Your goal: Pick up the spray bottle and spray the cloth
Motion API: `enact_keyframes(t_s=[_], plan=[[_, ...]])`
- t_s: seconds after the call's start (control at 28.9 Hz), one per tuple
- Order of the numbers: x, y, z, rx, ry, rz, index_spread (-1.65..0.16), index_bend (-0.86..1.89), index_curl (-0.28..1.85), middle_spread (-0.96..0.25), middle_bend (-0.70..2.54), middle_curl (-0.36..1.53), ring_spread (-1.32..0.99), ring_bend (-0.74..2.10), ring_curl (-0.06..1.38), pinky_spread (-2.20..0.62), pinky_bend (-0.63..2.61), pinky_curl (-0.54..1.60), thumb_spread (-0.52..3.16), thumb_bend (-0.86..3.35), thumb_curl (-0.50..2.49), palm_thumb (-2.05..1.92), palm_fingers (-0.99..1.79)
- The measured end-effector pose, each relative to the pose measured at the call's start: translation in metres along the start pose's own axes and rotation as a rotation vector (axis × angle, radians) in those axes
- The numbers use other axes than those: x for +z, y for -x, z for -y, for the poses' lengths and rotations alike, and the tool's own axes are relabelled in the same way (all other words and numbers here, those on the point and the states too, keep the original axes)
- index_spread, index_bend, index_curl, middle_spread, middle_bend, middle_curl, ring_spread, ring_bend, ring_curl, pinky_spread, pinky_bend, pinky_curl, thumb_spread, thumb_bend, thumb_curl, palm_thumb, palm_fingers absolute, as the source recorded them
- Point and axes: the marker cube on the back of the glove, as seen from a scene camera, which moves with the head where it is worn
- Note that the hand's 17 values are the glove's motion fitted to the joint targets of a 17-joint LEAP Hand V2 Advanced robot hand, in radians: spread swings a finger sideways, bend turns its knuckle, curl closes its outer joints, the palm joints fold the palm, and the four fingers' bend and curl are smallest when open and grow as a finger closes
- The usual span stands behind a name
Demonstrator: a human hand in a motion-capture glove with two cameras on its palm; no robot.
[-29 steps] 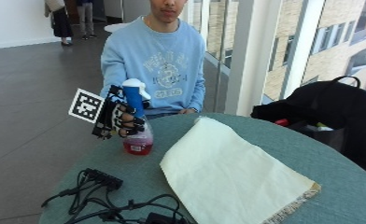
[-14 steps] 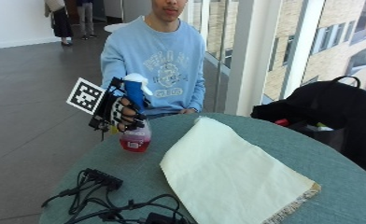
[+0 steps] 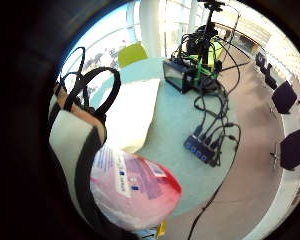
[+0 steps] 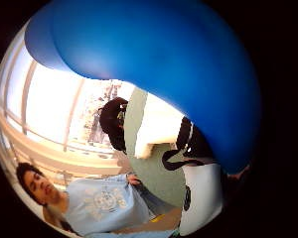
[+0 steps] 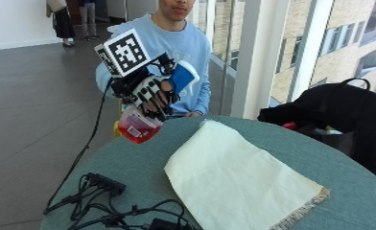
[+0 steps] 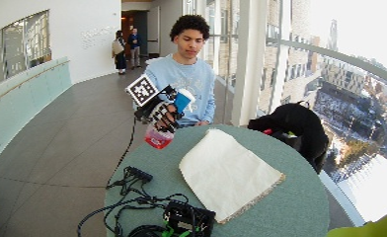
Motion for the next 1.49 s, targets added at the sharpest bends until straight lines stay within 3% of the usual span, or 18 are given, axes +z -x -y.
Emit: enact_keyframes(t_s=[0.28, 0.66, 1.49], plan=[[0.026, 0.033, 0.053, -0.046, 0.202, -0.245, -0.24, 0.11, 0.21, -0.12, 0.42, 0.45, -0.11, 0.65, 0.40, -0.21, 0.63, 0.41, 0.75, -0.03, 0.54, 0.91, 1.22], [0.089, 0.039, 0.058, -0.053, 0.374, -0.434, -0.24, 0.11, 0.23, -0.12, 0.42, 0.47, -0.11, 0.65, 0.41, -0.21, 0.63, 0.41, 0.73, -0.03, 0.58, 0.90, 1.22], [0.096, 0.039, 0.058, -0.064, 0.404, -0.462, -0.24, 0.11, 0.25, -0.13, 0.42, 0.48, -0.12, 0.65, 0.41, -0.22, 0.64, 0.41, 0.69, -0.03, 0.64, 0.89, 1.22]])
